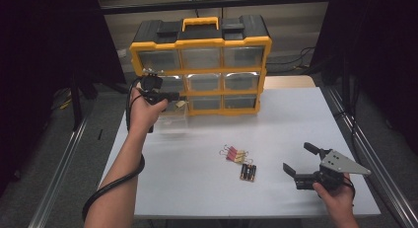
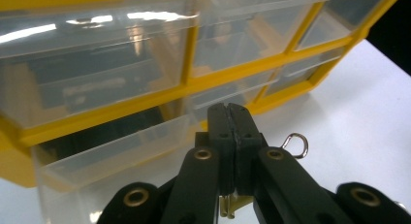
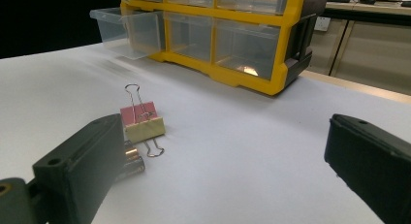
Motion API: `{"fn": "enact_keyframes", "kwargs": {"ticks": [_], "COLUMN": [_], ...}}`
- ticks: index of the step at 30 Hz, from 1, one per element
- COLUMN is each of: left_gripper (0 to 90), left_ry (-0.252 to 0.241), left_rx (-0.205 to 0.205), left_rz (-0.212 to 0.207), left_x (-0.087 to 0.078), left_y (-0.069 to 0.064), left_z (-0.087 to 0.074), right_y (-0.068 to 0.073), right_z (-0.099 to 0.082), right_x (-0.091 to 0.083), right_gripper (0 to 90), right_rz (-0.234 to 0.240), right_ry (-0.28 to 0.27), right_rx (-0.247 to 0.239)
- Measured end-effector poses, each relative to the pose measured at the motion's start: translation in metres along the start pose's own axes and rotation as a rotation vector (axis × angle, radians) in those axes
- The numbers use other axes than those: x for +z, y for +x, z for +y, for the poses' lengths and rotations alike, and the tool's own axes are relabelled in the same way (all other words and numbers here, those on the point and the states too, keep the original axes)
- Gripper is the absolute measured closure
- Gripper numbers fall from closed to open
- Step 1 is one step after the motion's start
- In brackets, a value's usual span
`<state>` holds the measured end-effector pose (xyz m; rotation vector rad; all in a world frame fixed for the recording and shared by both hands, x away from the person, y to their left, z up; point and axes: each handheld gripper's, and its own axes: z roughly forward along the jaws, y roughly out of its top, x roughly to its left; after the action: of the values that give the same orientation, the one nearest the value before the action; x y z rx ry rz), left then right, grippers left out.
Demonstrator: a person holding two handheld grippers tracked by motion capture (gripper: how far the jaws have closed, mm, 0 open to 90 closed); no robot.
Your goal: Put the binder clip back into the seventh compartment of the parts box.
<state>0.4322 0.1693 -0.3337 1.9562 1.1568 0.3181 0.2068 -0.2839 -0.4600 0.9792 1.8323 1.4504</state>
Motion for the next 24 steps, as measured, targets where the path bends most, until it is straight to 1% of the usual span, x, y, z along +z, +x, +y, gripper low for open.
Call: {"fn": "enact_keyframes", "kwargs": {"ticks": [1,2,3,6,7,8,12,13,14,16,17,18,19,21,22,23,24], "left_gripper": [89.8,89.8,89.8,89.7,89.7,89.6,89.1,83.2,77.3,75.9,73.0,70.8,70.2,67.2,65.5,62.1,60.4], "left_ry": [0.000,-0.013,-0.008,-0.018,-0.020,-0.022,-0.033,-0.069,-0.069,-0.061,-0.070,-0.058,-0.050,-0.049,-0.058,-0.042,-0.046], "left_rx": [0.002,-0.009,-0.006,-0.011,-0.019,-0.008,-0.010,-0.023,-0.023,-0.016,-0.016,0.004,0.009,0.006,-0.007,0.015,0.017], "left_rz": [0.006,0.013,0.022,0.029,0.028,0.033,0.036,0.043,0.043,0.049,0.058,0.055,0.039,0.011,0.003,-0.016,-0.031], "left_x": [0.001,0.001,0.003,0.004,0.005,0.006,0.008,0.011,0.011,0.011,0.012,0.012,0.011,0.011,0.012,0.009,0.009], "left_y": [0.002,0.003,0.007,0.011,0.012,0.013,0.016,0.016,0.016,0.017,0.015,0.015,0.014,0.010,0.007,0.006,0.005], "left_z": [-0.001,-0.001,-0.002,-0.002,-0.003,-0.003,-0.005,-0.006,-0.006,-0.008,-0.009,-0.009,-0.010,-0.012,-0.012,-0.013,-0.014], "right_y": [0.000,0.000,0.000,0.000,0.000,0.000,0.000,0.000,0.000,0.000,0.000,0.000,0.000,0.000,-0.001,0.000,0.000], "right_z": [0.000,0.000,0.000,0.000,0.000,0.000,0.000,-0.001,-0.001,-0.001,-0.001,-0.001,-0.001,-0.001,-0.001,0.000,0.000], "right_x": [0.000,0.000,0.000,0.001,0.000,0.000,0.000,0.001,0.001,0.001,0.001,0.001,0.000,0.000,0.000,0.000,0.000], "right_gripper": [0.6,0.6,0.6,0.6,0.6,0.6,0.6,0.6,0.6,0.6,0.6,0.7,0.6,0.6,0.6,0.6,0.6], "right_rz": [0.003,0.003,0.001,0.003,0.002,0.001,-0.001,0.000,0.004,0.005,0.005,0.003,0.003,0.000,-0.002,-0.007,-0.004], "right_ry": [0.000,0.000,0.002,0.002,0.002,0.000,0.004,0.006,0.004,0.004,0.004,0.003,0.004,0.004,0.004,0.002,0.002], "right_rx": [-0.002,-0.002,0.002,0.002,0.003,0.000,0.003,0.003,0.003,0.003,0.004,0.003,0.001,0.002,0.004,0.008,0.006]}}
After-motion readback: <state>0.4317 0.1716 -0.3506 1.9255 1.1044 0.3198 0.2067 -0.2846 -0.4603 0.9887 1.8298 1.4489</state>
